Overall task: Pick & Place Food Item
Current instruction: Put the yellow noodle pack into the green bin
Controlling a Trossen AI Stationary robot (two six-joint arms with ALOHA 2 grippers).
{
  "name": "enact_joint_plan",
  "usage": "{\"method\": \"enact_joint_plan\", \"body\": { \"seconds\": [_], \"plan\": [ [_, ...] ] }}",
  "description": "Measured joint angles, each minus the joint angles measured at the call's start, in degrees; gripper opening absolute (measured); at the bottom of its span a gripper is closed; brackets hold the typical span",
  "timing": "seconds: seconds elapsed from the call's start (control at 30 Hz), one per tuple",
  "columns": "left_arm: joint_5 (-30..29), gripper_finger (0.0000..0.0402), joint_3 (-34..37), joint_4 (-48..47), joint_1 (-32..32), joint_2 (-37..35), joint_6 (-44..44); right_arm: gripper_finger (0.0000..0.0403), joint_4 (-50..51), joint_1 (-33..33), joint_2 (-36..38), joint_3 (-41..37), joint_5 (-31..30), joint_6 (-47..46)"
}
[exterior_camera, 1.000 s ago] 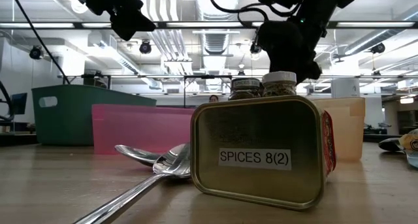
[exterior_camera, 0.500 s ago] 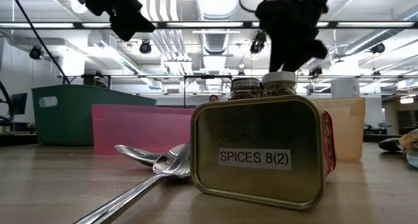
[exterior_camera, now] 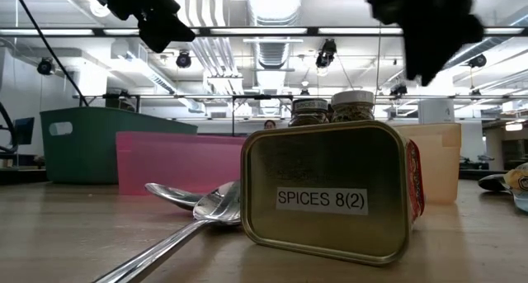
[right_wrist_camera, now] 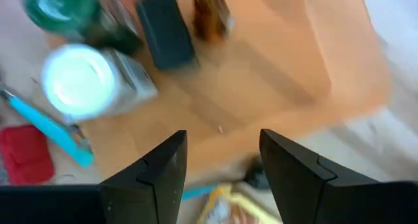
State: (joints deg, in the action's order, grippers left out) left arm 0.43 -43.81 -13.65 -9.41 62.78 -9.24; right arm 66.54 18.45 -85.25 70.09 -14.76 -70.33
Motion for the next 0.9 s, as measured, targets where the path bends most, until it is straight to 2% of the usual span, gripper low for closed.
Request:
{"method": "enact_joint_plan", "body": {
  "seconds": [0.23,0.47,0.7,0.9],
  "plan": [
    [0.0,0.0258,0.0,0.1,0.0,0.0,-0.4,0.0189,5.1,9.3,0.0,-2.9,0.1,-17.3],
    [0.0,0.0258,0.0,0.1,0.0,0.0,-1.3,0.0189,4.4,15.8,0.0,-8.3,6.6,-32.9],
    [0.0,0.0258,0.0,0.1,0.0,0.0,-1.7,0.0189,0.6,18.7,0.0,-10.7,13.0,-39.9],
    [0.0,0.0258,0.0,0.1,0.0,0.0,-1.8,0.0189,-1.3,20.5,0.0,-11.5,13.8,-44.1]
  ]
}}
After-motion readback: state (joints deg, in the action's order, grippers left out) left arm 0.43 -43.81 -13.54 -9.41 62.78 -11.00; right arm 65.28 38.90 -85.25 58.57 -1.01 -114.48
